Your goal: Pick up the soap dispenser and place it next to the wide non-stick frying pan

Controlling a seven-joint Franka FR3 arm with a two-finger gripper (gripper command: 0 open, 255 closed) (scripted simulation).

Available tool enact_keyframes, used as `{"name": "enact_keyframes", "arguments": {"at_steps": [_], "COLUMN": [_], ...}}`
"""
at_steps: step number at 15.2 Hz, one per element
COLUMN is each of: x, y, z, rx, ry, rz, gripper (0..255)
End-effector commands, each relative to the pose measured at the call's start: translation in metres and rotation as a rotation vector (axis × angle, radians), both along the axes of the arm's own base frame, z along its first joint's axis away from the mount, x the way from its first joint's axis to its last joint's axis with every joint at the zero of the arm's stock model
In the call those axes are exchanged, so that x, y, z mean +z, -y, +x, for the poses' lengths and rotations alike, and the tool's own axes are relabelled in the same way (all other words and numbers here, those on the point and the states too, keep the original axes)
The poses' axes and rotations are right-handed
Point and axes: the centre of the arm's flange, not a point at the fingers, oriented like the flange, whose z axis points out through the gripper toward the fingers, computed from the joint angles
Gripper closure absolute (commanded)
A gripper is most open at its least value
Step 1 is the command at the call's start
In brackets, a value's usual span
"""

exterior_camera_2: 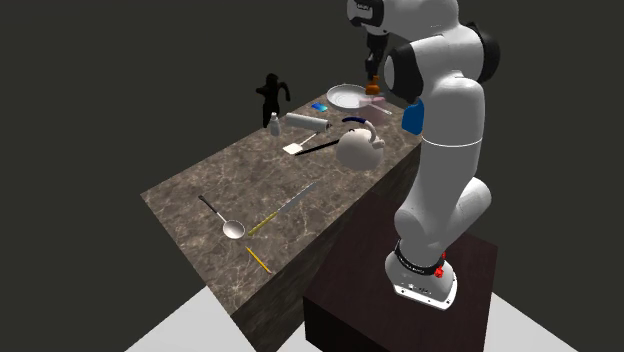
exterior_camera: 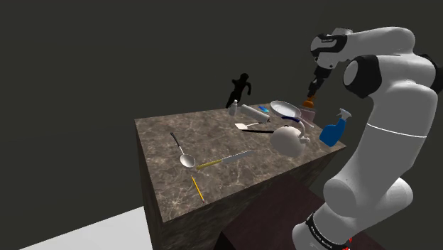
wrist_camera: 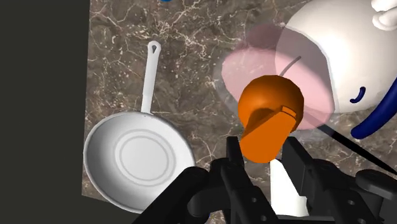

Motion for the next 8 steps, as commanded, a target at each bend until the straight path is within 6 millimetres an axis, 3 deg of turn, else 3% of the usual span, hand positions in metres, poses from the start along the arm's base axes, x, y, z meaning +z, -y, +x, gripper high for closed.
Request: {"name": "enact_keyframes", "arguments": {"at_steps": [1,8], "x": [-0.017,-0.054], "y": [-0.002,-0.002], "z": [0.001,0.001], "rx": [0.002,0.002], "ry": [-0.009,-0.009], "rz": [0.014,0.014], "gripper": [255,255]}}
